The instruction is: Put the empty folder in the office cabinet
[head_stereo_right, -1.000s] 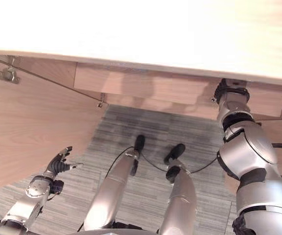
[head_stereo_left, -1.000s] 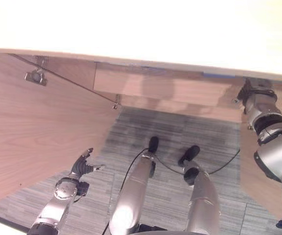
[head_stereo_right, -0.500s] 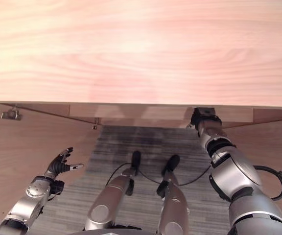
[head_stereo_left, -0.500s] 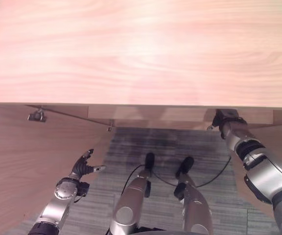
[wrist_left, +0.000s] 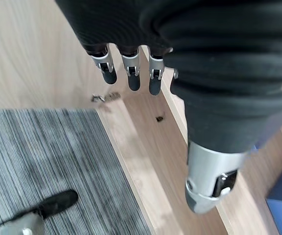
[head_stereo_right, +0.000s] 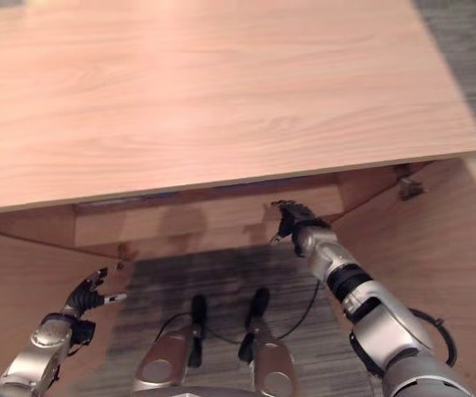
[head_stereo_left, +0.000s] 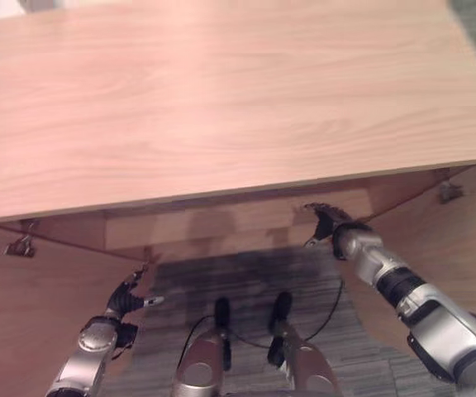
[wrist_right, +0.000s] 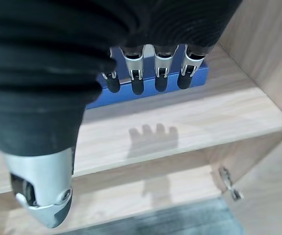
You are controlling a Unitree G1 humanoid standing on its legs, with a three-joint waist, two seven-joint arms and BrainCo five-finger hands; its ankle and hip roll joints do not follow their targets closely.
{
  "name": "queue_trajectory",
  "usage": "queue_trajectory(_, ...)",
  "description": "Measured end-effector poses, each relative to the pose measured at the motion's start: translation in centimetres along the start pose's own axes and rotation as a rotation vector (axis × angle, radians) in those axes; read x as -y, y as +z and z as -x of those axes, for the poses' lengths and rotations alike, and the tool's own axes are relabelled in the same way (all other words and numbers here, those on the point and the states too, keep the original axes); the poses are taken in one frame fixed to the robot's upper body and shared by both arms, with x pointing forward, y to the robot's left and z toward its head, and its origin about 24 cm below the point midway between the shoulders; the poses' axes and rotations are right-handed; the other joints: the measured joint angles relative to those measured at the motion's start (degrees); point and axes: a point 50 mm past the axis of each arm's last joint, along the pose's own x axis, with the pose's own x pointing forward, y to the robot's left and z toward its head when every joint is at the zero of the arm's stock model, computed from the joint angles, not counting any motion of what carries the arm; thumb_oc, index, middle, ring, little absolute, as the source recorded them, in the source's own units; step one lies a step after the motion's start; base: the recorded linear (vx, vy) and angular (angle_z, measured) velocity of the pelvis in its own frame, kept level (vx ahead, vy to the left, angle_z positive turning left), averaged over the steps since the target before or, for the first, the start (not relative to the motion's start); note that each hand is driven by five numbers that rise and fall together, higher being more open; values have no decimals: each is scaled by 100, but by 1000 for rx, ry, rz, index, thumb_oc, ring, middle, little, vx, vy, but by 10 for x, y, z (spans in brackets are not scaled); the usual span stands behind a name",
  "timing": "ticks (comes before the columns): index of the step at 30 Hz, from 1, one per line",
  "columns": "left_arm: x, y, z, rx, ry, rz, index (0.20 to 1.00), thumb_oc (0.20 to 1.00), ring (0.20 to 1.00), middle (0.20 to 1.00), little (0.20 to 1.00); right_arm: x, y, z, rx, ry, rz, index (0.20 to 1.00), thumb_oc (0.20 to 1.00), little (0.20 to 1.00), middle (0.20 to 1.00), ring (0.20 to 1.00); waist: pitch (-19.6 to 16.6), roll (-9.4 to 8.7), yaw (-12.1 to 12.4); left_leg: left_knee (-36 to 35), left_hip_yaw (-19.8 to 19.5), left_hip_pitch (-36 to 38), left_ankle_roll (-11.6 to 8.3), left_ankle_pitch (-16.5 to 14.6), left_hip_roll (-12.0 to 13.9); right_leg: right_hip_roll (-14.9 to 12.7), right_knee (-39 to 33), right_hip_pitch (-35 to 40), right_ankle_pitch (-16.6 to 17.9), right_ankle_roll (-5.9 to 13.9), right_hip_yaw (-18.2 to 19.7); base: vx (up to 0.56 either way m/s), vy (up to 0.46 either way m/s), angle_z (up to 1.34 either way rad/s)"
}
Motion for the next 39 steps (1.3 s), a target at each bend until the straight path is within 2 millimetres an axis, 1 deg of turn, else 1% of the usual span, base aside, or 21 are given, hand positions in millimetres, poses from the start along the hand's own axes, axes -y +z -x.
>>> queue_trajectory(1, 3, -5, -1, -25, -4, 9, 1000, 1000, 1000, 1000, 1000, -4, -1, 1, -1, 16, -2, 1000, 1000, 1000, 1000, 1000, -37, 2, -28, -3, -2, 45, -22, -25, 28, 29, -13, 49, -14, -18, -1, 119, -187, -11)
queue_trajectory(3, 13, -35, -3, -162, -13, 46, 1000, 1000, 1000, 1000, 1000, -12, 1, 3, 8, 58, -6, 1000, 1000, 1000, 1000, 1000, -169, 32, -118, -45, 67, 237, -77, -57, 115, 142, -94, 225, -38, -46, 38, 53, -145, -17)
queue_trajectory(4, 20, -59, 1, -278, -13, 69, 1000, 1000, 1000, 1000, 1000, -12, 8, 4, 37, 60, -9, 1000, 1000, 1000, 1000, 1000, -279, 27, -138, -44, 125, 346, -119, -79, 151, 203, -176, 330, -41, -53, 111, -4, -83, -30)
queue_trajectory(6, 38, -82, 8, -387, -53, 84, 1000, 1000, 1000, 1000, 1000, -13, 9, 5, 46, 62, -10, 1000, 1000, 1000, 1000, 1000, -486, 2, -212, 26, 189, 390, -170, -122, 244, 303, -191, 376, -82, -111, 171, -52, -132, -25)
queue_trajectory(11, 88, -90, 1, -520, -142, 169, 1000, 1000, 1000, 1000, 1000, -24, 2, 2, -2, 83, -7, 1000, 1000, 1000, 1000, 1000, -602, -110, -233, 814, 203, 115, -240, -385, 464, 467, -174, 412, -187, -263, 269, -93, -43, -10)
queue_trajectory(13, 84, -95, 0, -574, -101, 221, 1000, 1000, 1000, 1000, 1000, -30, 9, 3, 22, 79, -25, 1000, 1000, 1000, 1000, 1000, -626, -134, -367, 1185, 214, 43, -199, -488, 504, 464, -118, 404, -226, -317, 358, -16, 73, -32)
queue_trajectory(14, 83, -100, 1, -619, -75, 235, 1000, 1000, 1000, 1000, 1000, -33, 13, 8, 51, 60, -71, 1000, 1000, 1000, 1000, 1000, -667, -183, -370, 1810, 132, -24, -183, -741, 486, 433, -85, 448, -219, -392, 444, -13, 64, -38)
queue_trajectory(16, 81, -117, 13, -709, -54, 220, 1000, 1000, 1000, 1000, 1000, -53, 15, 19, 82, 92, -170, 1000, 1000, 1000, 1000, 1000, -835, -200, -476, 2205, -54, 54, -197, -962, 490, 413, -109, 516, -222, -396, 478, 17, 133, -34)
queue_trajectory(17, 82, -125, 20, -748, -54, 198, 1000, 1000, 1000, 1000, 1000, -69, 8, 26, 62, 132, -216, 1000, 1000, 1000, 1000, 1000, -951, -187, -669, 2037, -112, 316, -226, -1029, 495, 405, -104, 520, -212, -381, 500, 4, 170, -15)
queue_trajectory(19, 83, -127, 22, -763, -73, 168, 1000, 1000, 1000, 1000, 1000, -89, -17, 44, -20, 141, -330, 1000, 1000, 1000, 1000, 1000, -1067, -101, -779, 1426, -95, 570, -132, -1114, 483, 406, -120, 526, -152, -300, 463, -44, 156, 9)
queue_trajectory(20, 87, -130, 25, -771, -89, 138, 1000, 1000, 1000, 1000, 1000, -111, -42, 63, -111, 171, -363, 1000, 1000, 1000, 1000, 1000, -1167, 12, -870, 676, -48, 909, -188, -1128, 446, 416, -121, 507, -123, -255, 436, -72, 187, 20)
queue_trajectory(21, 87, -131, 26, -779, -98, 117, 1000, 1000, 1000, 1000, 1000, -121, -54, 76, -160, 179, -405, 1000, 1000, 1000, 1000, 1000, -1190, -6, -860, 326, -28, 1017, -268, -967, 382, 357, -132, 513, -76, -190, 427, -154, 275, 12)
queue_trajectory(24, 84, -144, 38, -823, -94, 82, 1000, 1000, 1000, 1000, 1000, -166, -80, 122, -306, 246, -503, 1000, 1000, 1000, 1000, 1000, -1312, -52, -953, -108, -14, 1192, -95, -703, 69, 80, -96, 429, 47, 10, 482, -159, 211, 1)
queue_trajectory(26, 86, -152, 46, -853, -93, 101, 1000, 1000, 1000, 1000, 1000, -198, -94, 140, -416, 365, -495, 1000, 1000, 1000, 1000, 1000, -1379, -75, -1001, -274, 29, 1253, -9, -612, -72, -62, -35, 376, 36, 90, 532, -88, 134, -3)
queue_trajectory(28, 86, -156, 51, -871, -88, 110, 1000, 1000, 1000, 1000, 1000, -212, -99, 147, -482, 404, -518, 1000, 1000, 1000, 1000, 1000, -1373, -62, -1014, -283, 57, 1245, 59, -589, -156, -144, -2, 337, 74, 194, 584, -108, 167, -7)
queue_trajectory(29, 84, -161, 56, -886, -81, 107, 1000, 1000, 1000, 1000, 1000, -234, -99, 156, -583, 430, -628, 1000, 1000, 1000, 1000, 1000, -1373, -57, -1016, -304, 74, 1278, 120, -560, -305, -237, 58, 252, 166, 271, 624, -99, 222, -9)
queue_trajectory(31, 91, -160, 56, -871, -95, 105, 1000, 1000, 1000, 1000, 1000, -252, -89, 156, -674, 432, -777, 1000, 1000, 1000, 1000, 1000, -1317, 45, -957, -286, 106, 1240, 183, -523, -394, -405, 126, 230, 173, 332, 640, -82, 319, -6)
queue_trajectory(32, 91, -161, 57, -867, -97, 55, 1000, 1000, 1000, 1000, 1000, -263, -91, 157, -832, 443, -866, 1000, 1000, 1000, 1000, 1000, -1312, 39, -975, -253, 71, 1264, 231, -555, -461, -473, 151, 261, 184, 414, 563, -60, 292, 20)
queue_trajectory(33, 99, -153, 50, -829, -130, 10, 1000, 1000, 1000, 1000, 1000, -274, -91, 168, -976, 489, -935, 1000, 1000, 1000, 1000, 1000, -1337, 211, -851, -345, -21, 1301, 305, -535, -526, -560, 120, 301, 155, 486, 527, -52, 164, 30)
queue_trajectory(36, 112, -154, 55, -817, -190, -11, 1000, 1000, 1000, 1000, 1000, -263, -110, 168, -1003, 384, -957, 1000, 1000, 1000, 1000, 1000, -1322, 467, -792, -574, 11, 1475, 428, -406, -731, -711, 215, 210, 138, 578, 572, -75, 144, 3)
queue_trajectory(39, 108, -159, 59, -833, -200, -51, 1000, 1000, 1000, 1000, 1000, -258, -108, 161, -973, 353, -982, 1000, 1000, 1000, 1000, 1000, -1291, 429, -789, -595, 181, 1571, 429, -405, -746, -760, 308, 176, 152, 617, 599, -87, 45, -32)
